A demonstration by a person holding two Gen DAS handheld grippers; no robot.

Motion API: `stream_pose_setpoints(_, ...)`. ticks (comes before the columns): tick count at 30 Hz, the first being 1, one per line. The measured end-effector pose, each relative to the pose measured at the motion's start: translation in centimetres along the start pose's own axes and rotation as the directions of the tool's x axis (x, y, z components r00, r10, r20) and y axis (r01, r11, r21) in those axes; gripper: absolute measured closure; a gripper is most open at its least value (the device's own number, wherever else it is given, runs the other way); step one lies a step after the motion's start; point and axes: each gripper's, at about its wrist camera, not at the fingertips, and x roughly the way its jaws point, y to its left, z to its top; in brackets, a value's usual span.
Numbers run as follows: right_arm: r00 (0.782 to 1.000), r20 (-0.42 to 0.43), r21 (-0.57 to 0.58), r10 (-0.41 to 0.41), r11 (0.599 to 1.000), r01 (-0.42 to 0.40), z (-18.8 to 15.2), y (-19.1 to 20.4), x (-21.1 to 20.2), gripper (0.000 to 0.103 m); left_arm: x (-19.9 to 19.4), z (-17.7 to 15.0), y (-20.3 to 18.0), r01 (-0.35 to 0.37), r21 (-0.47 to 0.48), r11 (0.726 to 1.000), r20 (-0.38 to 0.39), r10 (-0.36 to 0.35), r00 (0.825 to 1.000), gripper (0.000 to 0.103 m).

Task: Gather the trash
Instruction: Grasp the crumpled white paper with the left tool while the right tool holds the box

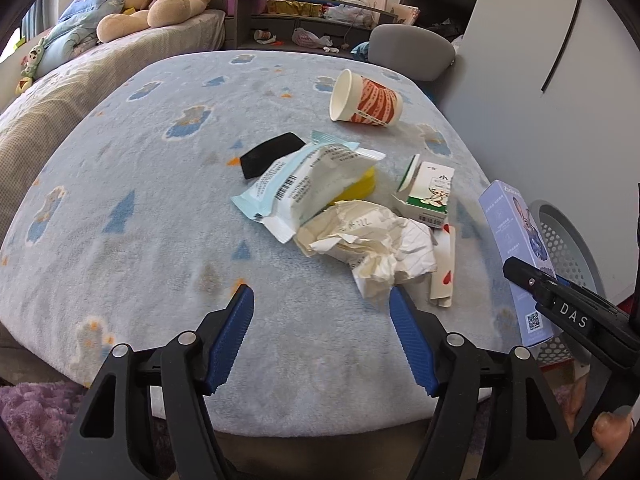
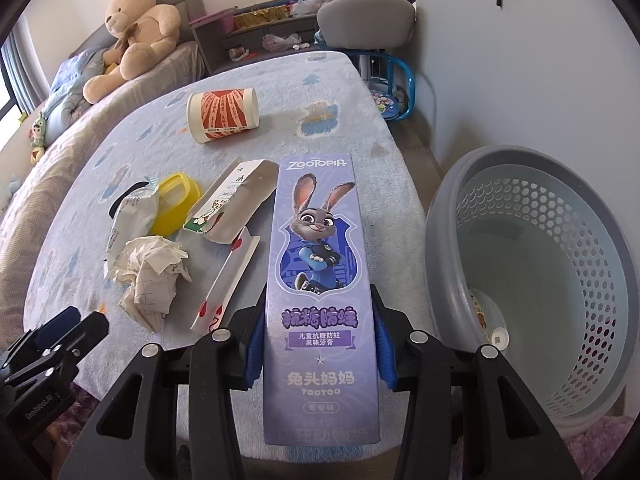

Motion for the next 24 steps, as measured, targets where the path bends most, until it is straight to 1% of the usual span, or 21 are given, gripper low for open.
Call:
stream_pose_setpoints(5,0.999,0.023,0.002,0.024,1.000,-0.024,-0.5,-0.9,-1.6,0.060,0.6,0.3,-2.2,0.023,0.012,1.000,-0.015,-0.023,1.000,0.035)
stream_pose_setpoints(8,0.999,0.023,0.015,0.048,0.999,-0.048,-0.8,-1.6,-2.0,0.060,1.1,0.6,-3.2,0.028,0.009,1.000,-0.022,-0.028,0.999,0.034)
stream_pose_setpoints(13,0.996,0.012,0.032,0.085,0.996,-0.085,-1.4,-2.6,-2.0,0.060,2.2,1.0,-4.4,0.002,0.015,1.000,-0.033,-0.001,0.999,0.034)
stream_pose_setpoints(21,0.991,0.015,0.055,0.131,0.990,-0.132,-1.7,-3.8,-2.3,0.060,4.6,1.7,-5.1,-0.047,0.003,0.999,-0.053,0.047,0.997,0.034)
stream_pose_setpoints(22,0.991,0.013,0.057,0.134,0.989,-0.135,-1.8,-3.9,-2.2,0.060,4.7,1.7,-5.1,-0.047,0.001,0.999,-0.055,0.047,0.997,0.035)
stream_pose_setpoints(24,0.990,0.011,0.059,0.139,0.989,-0.139,-1.9,-3.9,-2.2,0.060,4.8,1.8,-5.0,-0.045,-0.004,0.999,-0.056,0.045,0.997,0.043)
